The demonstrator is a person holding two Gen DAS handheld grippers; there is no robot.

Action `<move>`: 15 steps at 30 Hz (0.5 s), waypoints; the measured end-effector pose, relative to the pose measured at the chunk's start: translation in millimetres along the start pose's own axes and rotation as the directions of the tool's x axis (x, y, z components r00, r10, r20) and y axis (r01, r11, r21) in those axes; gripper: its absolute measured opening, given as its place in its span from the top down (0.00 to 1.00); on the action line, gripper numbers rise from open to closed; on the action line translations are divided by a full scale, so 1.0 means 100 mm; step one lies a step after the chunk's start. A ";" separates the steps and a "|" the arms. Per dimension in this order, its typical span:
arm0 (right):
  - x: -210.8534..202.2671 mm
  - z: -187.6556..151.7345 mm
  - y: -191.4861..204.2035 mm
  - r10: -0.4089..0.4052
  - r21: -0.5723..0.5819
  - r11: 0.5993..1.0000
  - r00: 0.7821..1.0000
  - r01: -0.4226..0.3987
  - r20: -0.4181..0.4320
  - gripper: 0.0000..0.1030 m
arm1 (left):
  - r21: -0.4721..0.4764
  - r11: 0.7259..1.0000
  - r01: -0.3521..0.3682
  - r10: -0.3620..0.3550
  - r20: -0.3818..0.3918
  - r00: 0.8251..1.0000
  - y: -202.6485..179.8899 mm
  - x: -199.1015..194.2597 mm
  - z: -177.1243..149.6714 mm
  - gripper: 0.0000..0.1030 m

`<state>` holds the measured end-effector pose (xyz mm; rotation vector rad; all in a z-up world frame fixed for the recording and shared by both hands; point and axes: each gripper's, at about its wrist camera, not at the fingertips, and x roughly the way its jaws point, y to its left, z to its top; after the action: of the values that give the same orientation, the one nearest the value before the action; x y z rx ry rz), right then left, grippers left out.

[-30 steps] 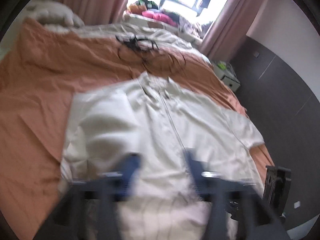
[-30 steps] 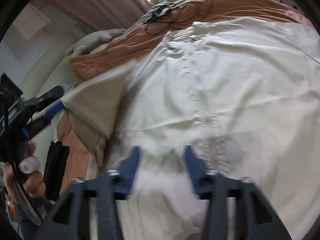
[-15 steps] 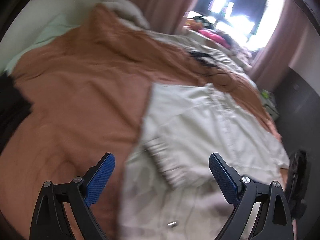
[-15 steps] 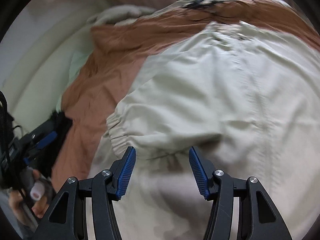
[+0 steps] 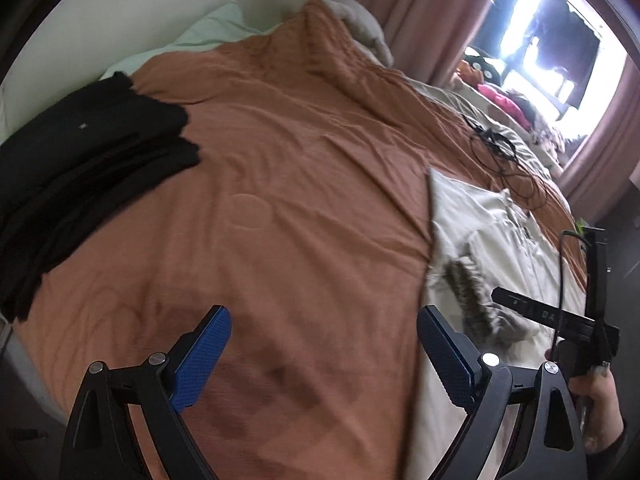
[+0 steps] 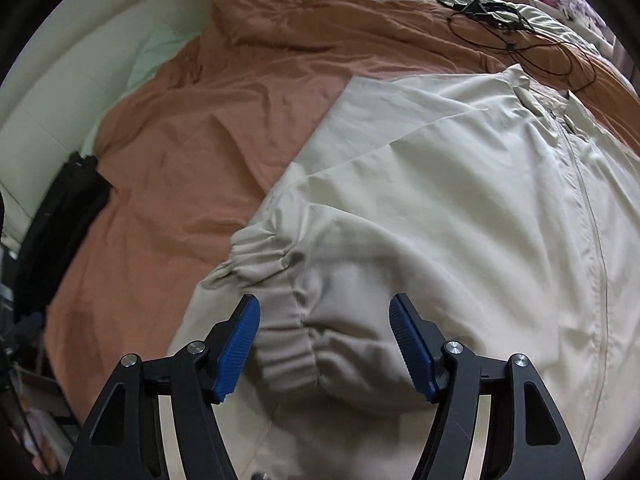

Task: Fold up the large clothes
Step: 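Grasp the other sleeve's gathered cuff with the right tool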

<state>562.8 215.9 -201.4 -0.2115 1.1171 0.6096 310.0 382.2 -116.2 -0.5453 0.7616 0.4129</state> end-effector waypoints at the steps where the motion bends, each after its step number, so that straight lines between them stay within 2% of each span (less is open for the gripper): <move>1: 0.06 0.01 0.02 -0.012 -0.002 1.000 1.000 0.012 -0.012 0.35 | -0.010 1.000 -0.003 0.003 -0.003 1.000 0.07 0.01 -0.01 0.09; 5: 0.33 0.03 0.04 -0.036 -0.014 0.999 0.998 0.035 -0.058 0.35 | -0.025 1.000 -0.013 0.013 -0.024 1.000 0.23 0.08 -0.04 0.13; 7: 0.37 0.05 0.01 -0.026 -0.008 1.000 0.998 0.026 -0.056 0.37 | -0.033 0.999 -0.010 0.009 -0.034 0.999 0.29 0.14 -0.06 0.13; 8: 0.36 0.07 0.01 -0.014 -0.007 1.000 0.999 0.013 -0.048 0.52 | -0.038 0.999 -0.007 0.005 -0.038 0.999 0.31 0.16 -0.07 0.13; 9: 0.36 0.09 0.00 0.003 -0.005 1.000 0.999 -0.003 -0.049 0.73 | -0.041 0.999 -0.003 0.001 -0.040 0.999 0.32 0.18 -0.08 0.14; 10: 0.34 0.11 -0.01 0.015 0.002 1.000 0.998 -0.015 -0.056 0.80 | -0.044 0.999 0.002 -0.004 -0.041 0.999 0.33 0.20 -0.08 0.14; 11: 0.31 0.14 -0.03 0.018 0.011 1.000 0.998 -0.017 -0.055 0.98 | -0.047 0.999 0.008 -0.010 -0.042 0.999 0.34 0.22 -0.07 0.14; 15: 0.19 0.19 -0.08 0.074 0.045 0.996 0.997 -0.072 -0.038 0.98 | -0.049 0.998 0.035 -0.037 -0.047 0.998 0.29 0.29 -0.05 0.14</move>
<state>587.3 224.9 -210.7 -0.1461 1.1790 0.6479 310.8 406.8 -150.2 -0.6149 0.7882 0.3869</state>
